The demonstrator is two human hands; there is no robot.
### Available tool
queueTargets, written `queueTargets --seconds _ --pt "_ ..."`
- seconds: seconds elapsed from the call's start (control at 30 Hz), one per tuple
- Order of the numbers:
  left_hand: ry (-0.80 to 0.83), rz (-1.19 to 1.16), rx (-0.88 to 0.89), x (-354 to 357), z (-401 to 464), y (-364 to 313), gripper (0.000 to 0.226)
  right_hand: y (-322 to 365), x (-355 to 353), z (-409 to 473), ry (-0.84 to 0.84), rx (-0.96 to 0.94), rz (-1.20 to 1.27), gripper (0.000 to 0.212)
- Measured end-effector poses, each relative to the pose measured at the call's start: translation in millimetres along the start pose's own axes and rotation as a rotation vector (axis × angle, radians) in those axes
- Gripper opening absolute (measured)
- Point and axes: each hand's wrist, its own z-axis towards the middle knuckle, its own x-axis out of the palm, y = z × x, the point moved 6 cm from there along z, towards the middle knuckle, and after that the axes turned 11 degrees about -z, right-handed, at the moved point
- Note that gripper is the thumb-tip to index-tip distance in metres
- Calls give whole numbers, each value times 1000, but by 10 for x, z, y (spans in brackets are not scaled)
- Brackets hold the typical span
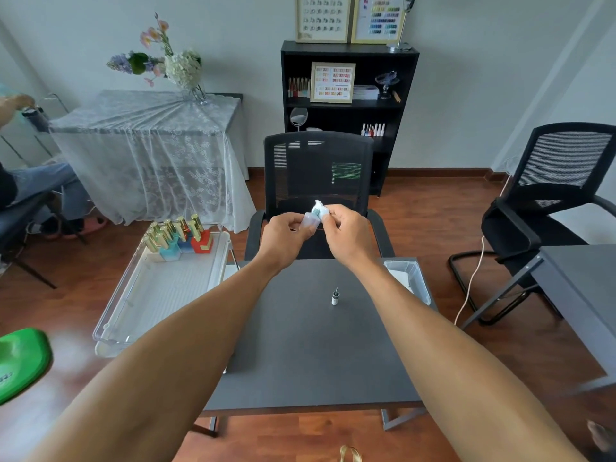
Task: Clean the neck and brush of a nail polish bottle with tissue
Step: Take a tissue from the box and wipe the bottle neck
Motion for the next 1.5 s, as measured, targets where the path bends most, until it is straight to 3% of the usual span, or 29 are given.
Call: queueTargets --seconds 0.2,0.47,0.67,0.93,1.5 --pt "-40 28 -19 8 17 -42 23 8 -43 -21 -33 -6 -28 23" --pt "49 -83 -56 56 19 -79 29 -27 -72 17 -49 6 26 25" --pt "116 -45 21 77 14 -87 39 -69 1 26 -89 36 78 23" --pt "38 21 16 52 66 -15 30 -216 151 39 -84 129 130 24" --pt "-131 176 66 51 33 -39 27 -232 157 -39 -76 96 108 20"
